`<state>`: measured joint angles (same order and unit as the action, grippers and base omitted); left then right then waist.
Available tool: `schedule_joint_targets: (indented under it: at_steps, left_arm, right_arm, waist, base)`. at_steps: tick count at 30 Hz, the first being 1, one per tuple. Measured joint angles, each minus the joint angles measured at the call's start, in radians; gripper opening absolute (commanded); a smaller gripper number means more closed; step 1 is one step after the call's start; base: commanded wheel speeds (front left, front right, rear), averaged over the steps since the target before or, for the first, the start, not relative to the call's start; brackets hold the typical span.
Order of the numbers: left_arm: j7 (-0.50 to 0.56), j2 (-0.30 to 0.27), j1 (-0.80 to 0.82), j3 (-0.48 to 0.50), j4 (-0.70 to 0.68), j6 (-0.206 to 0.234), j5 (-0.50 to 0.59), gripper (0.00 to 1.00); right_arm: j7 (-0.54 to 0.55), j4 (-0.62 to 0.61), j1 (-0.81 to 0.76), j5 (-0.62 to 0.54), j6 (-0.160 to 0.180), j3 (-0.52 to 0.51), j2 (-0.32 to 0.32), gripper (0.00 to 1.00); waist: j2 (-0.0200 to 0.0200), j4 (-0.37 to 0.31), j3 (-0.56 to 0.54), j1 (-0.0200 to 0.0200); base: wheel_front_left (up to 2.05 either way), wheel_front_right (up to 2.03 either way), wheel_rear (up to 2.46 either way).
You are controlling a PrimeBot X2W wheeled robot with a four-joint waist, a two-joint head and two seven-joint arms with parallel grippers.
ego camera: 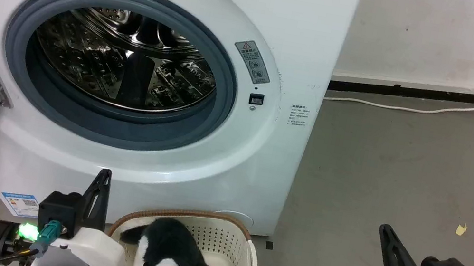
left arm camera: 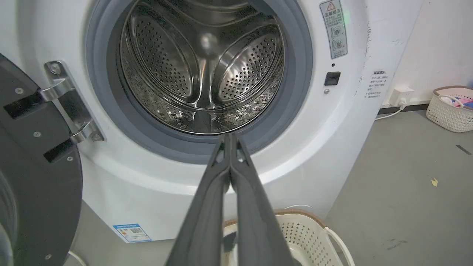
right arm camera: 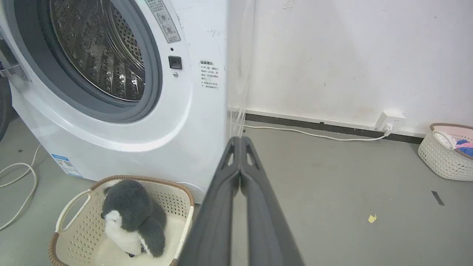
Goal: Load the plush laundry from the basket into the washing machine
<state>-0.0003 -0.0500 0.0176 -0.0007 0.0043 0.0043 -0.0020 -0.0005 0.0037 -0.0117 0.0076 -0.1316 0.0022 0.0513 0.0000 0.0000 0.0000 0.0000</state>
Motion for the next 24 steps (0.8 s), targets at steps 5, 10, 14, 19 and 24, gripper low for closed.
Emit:
schedule_joint_targets:
  at_steps: [5,10,14,19,24]
  left_arm:
    - [0.0,0.0,0.0,0.001,0.0,0.0,0.0,0.0]
    - [0.0,0.0,0.0,0.001,0.0,0.0,0.0,0.0]
    - [0.0,0.0,0.0,0.0,0.0,0.0,0.0,0.0]
    - [0.0,0.0,0.0,0.001,0.0,0.0,0.0,0.0]
    - [0.0,0.0,0.0,0.0,0.0,0.0,0.0,0.0]
  right_arm:
    - [0.0,0.0,0.0,0.0,0.0,0.0,0.0,0.0]
    - [0.0,0.0,0.0,0.0,0.0,0.0,0.0,0.0]
    - [0.0,0.0,0.0,0.0,0.0,0.0,0.0,0.0]
    - [0.0,0.0,0.0,0.0,0.0,0.0,0.0,0.0]
    - [0.0,0.0,0.0,0.0,0.0,0.0,0.0,0.0]
  waist:
    - [0.0,0.0,0.0,0.0]
    - [0.0,0.0,0.0,0.0]
    - [0.0,0.0,0.0,0.0]
    - [0.0,0.0,0.0,0.0]
    - [0.0,0.0,0.0,0.0]
  base:
    - [0.0,0.0,0.0]
    - [0.0,0.0,0.0]
    - [0.0,0.0,0.0]
    - [0.0,0.0,0.0]
    - [0.0,0.0,0.0]
